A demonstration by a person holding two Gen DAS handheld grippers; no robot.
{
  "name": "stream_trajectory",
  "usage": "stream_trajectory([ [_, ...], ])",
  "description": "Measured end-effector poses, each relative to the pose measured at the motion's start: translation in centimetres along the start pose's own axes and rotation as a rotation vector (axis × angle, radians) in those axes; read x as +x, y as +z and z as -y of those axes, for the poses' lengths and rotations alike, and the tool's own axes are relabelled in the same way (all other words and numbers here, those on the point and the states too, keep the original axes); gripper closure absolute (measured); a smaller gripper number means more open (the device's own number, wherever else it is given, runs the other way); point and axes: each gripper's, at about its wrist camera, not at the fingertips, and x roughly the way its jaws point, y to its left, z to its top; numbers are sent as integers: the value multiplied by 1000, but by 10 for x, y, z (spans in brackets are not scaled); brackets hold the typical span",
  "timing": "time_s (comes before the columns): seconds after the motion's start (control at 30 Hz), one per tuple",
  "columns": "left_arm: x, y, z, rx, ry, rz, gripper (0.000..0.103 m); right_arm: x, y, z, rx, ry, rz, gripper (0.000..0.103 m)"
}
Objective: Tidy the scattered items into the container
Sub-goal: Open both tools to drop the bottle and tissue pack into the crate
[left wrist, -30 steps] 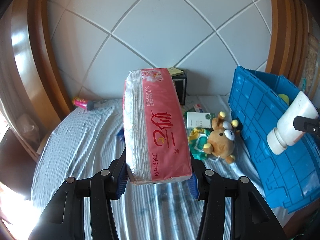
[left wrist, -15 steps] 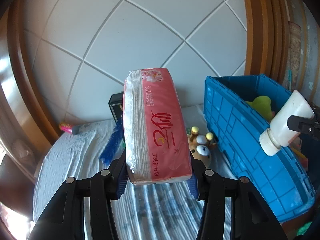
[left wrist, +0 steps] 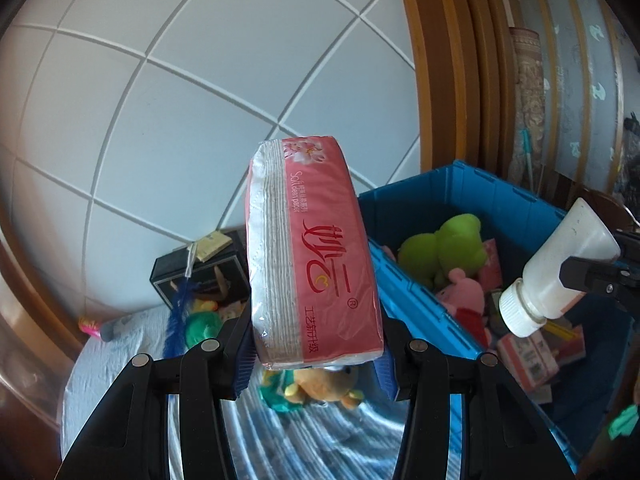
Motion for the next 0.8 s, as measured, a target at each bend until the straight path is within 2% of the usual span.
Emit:
stream_trajectory([
  [0.3, 29, 51, 54, 73, -90, 44, 55, -12, 9, 57, 47, -105, 14, 51],
  [0.53, 55, 83, 91, 101, -179, 42, 55, -14, 12, 106, 112, -187, 10, 50],
  [0.7, 75, 103, 112, 102, -212, 33, 54, -18, 19, 122, 132, -233, 33, 50],
  [0.73, 79, 107, 115, 97, -221, 29, 51, -19, 21, 125, 134, -255, 41, 50],
  [0.77, 82, 109, 119, 94, -234, 17, 44, -17, 22, 127, 135, -271, 36, 47],
  [0.8, 87, 112, 124, 99, -257, -4, 37, -16, 23, 129, 140, -281, 28, 29],
])
